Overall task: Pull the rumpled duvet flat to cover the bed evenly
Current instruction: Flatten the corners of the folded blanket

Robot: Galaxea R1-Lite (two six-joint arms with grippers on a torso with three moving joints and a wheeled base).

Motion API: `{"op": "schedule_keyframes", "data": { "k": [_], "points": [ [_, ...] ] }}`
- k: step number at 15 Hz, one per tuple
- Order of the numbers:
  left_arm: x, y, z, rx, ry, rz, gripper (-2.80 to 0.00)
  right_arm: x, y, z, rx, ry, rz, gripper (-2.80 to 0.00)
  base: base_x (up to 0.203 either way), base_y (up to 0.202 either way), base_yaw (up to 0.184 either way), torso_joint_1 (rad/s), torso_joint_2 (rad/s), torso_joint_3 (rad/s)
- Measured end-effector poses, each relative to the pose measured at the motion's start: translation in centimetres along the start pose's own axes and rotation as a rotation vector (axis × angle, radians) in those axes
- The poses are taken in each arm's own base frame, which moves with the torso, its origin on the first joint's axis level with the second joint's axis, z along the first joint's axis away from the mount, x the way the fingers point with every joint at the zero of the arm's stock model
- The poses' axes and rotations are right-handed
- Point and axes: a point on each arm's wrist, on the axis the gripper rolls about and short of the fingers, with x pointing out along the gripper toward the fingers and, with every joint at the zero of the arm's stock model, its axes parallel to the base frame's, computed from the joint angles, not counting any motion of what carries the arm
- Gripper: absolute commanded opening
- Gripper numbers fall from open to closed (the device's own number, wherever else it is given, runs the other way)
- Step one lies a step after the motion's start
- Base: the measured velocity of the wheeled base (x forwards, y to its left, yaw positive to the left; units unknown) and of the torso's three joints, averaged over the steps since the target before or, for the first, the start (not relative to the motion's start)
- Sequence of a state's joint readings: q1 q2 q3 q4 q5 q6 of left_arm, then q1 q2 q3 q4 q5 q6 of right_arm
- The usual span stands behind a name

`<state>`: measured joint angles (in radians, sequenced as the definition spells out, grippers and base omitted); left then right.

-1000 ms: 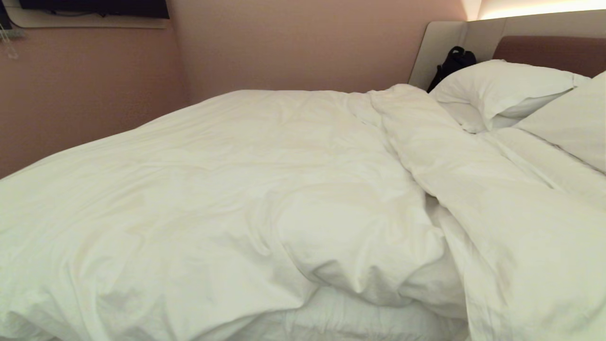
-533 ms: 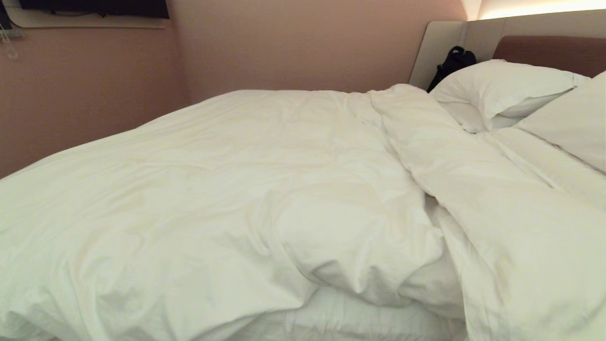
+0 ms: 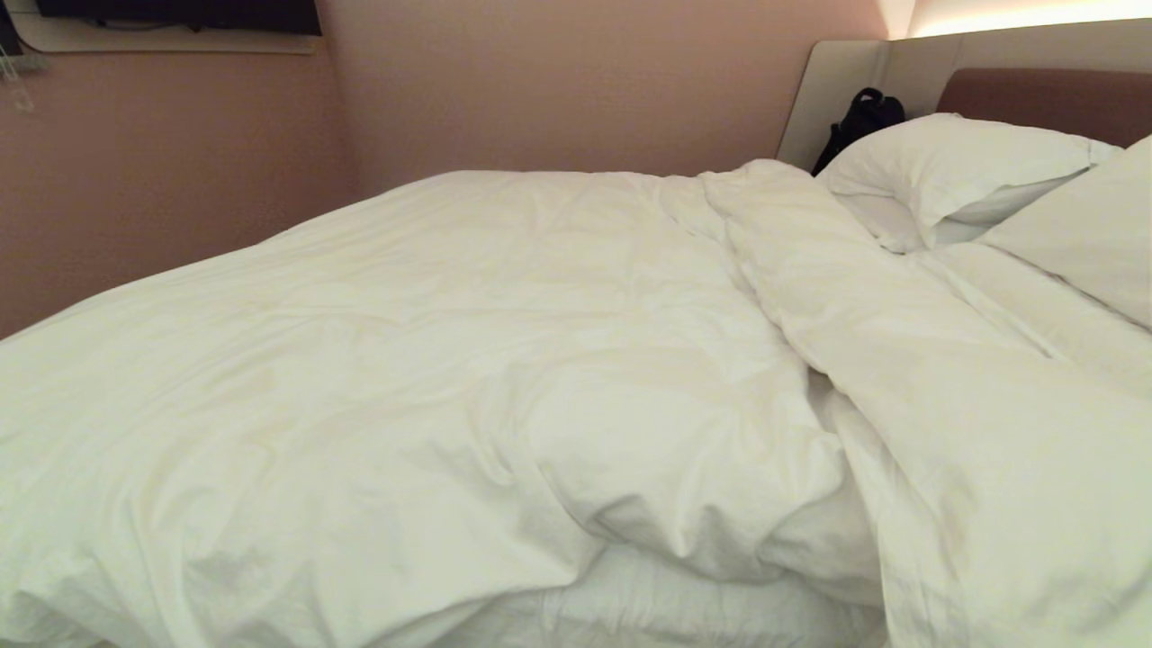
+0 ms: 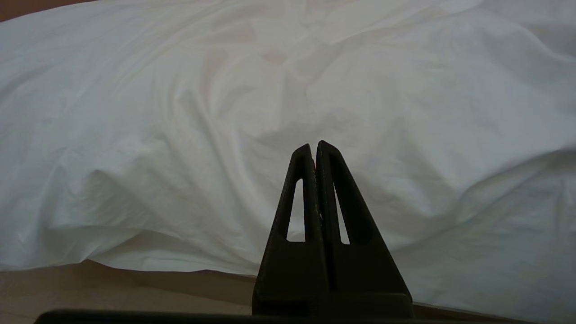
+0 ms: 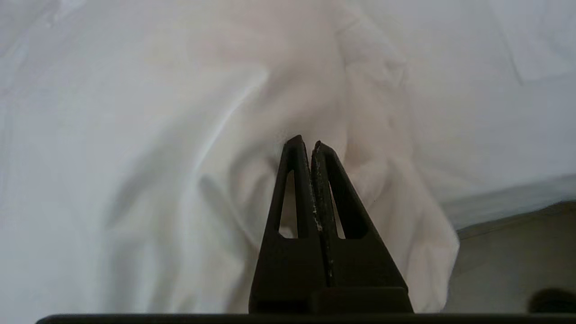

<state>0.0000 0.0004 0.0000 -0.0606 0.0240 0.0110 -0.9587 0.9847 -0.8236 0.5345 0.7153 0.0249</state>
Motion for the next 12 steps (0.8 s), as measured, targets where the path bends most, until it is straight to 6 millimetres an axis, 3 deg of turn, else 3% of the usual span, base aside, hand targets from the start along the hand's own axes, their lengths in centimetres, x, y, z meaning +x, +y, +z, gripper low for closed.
{"op": "schedule_keyframes", "data": {
  "k": [1, 12],
  "points": [
    [0.0, 0.0, 0.0, 0.000, 0.000, 0.000, -2.80, -0.4, 0.3, -0.4, 0.006, 0.007, -0.005, 0.00, 0.000, 0.000, 0.000, 0.000, 0.00, 0.000],
    [0.0, 0.0, 0.0, -0.001, 0.000, 0.000, -2.80, -2.6, 1.9, -1.2, 0.023, -0.057, -0.117, 0.00, 0.000, 0.000, 0.000, 0.000, 0.00, 0.000]
  ]
}}
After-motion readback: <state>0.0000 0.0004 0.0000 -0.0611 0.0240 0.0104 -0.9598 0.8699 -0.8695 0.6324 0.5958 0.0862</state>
